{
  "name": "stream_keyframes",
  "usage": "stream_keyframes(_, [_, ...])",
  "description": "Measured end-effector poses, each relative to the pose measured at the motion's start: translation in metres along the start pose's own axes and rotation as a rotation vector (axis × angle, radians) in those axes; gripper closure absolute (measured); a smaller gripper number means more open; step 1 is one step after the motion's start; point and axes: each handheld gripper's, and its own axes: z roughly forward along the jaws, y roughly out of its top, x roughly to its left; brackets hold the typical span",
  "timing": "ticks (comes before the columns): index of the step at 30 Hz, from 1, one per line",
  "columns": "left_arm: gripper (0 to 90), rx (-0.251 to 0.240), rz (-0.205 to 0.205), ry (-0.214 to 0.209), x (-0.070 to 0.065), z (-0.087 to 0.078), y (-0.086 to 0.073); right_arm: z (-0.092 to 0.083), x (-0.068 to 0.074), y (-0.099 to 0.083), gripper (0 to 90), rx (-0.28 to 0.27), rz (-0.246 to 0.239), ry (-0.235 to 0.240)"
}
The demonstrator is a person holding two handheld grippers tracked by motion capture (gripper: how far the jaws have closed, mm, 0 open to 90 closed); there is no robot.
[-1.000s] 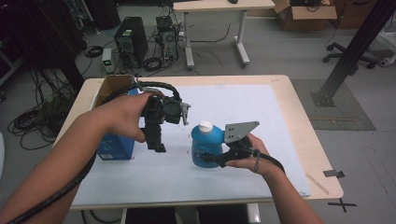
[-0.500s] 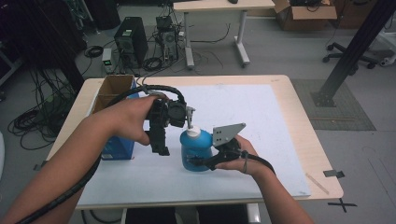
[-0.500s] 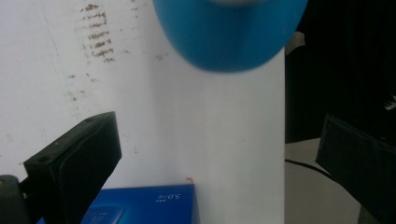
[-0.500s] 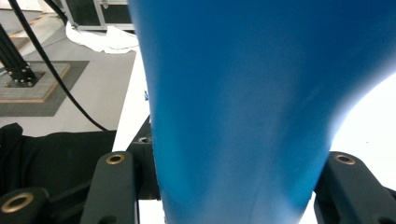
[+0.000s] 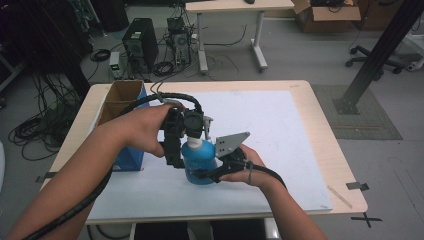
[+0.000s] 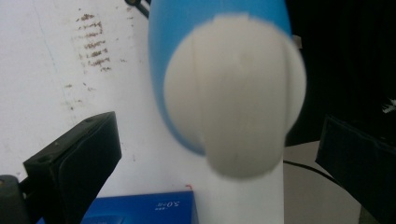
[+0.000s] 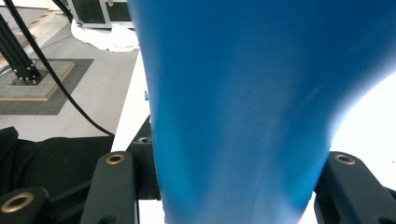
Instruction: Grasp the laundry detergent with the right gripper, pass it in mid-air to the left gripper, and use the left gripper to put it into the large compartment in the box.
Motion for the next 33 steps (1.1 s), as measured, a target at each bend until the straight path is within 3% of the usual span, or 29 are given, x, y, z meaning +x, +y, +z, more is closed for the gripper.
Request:
stream_keyframes(17, [0.4,0.002,0.005,-0.001,-0.001,0.009,0.003,0.017,-0.002,0.01,45.2,-0.017,-0.003,0.02])
stream_keyframes(33, [1.9,0.01,-0.007,0.023,0.0,0.011,0.002,0.019,-0.001,0.015,45.3,-0.018,-0.003,0.022])
